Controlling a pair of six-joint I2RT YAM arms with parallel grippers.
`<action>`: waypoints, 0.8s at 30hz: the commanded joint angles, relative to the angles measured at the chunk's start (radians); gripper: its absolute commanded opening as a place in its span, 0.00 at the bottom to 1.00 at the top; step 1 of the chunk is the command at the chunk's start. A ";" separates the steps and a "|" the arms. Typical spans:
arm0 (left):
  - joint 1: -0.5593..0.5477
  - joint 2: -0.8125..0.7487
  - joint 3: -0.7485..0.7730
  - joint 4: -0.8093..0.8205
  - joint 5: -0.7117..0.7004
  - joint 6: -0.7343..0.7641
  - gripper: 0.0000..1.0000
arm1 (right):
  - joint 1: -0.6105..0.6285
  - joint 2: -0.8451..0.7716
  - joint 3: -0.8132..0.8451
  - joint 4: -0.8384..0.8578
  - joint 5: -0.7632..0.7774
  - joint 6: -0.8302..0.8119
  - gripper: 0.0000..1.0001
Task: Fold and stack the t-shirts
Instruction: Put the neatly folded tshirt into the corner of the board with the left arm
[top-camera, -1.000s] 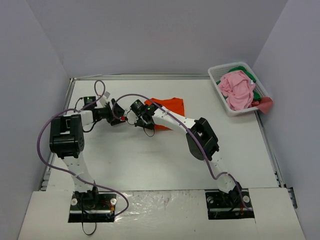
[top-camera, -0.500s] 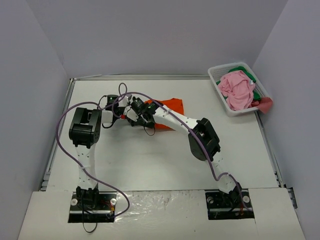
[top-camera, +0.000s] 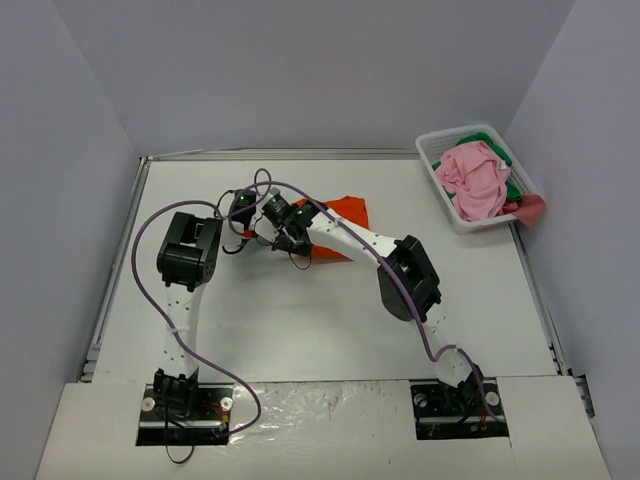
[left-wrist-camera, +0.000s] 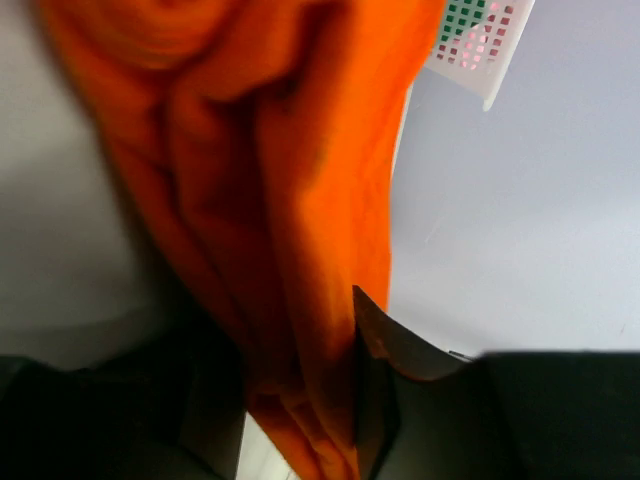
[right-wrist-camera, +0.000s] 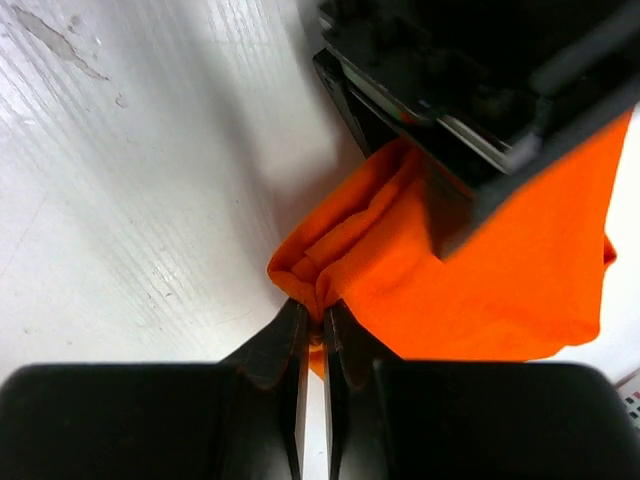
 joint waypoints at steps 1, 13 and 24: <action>-0.011 0.021 0.040 0.008 -0.002 0.007 0.34 | -0.003 -0.058 0.027 -0.023 -0.008 -0.002 0.00; 0.051 -0.011 0.146 -0.308 -0.068 0.255 0.02 | -0.099 -0.503 -0.457 -0.098 -0.306 -0.168 0.85; 0.141 -0.014 0.419 -0.937 -0.290 0.728 0.02 | -0.511 -0.757 -0.678 -0.219 -0.511 -0.266 0.84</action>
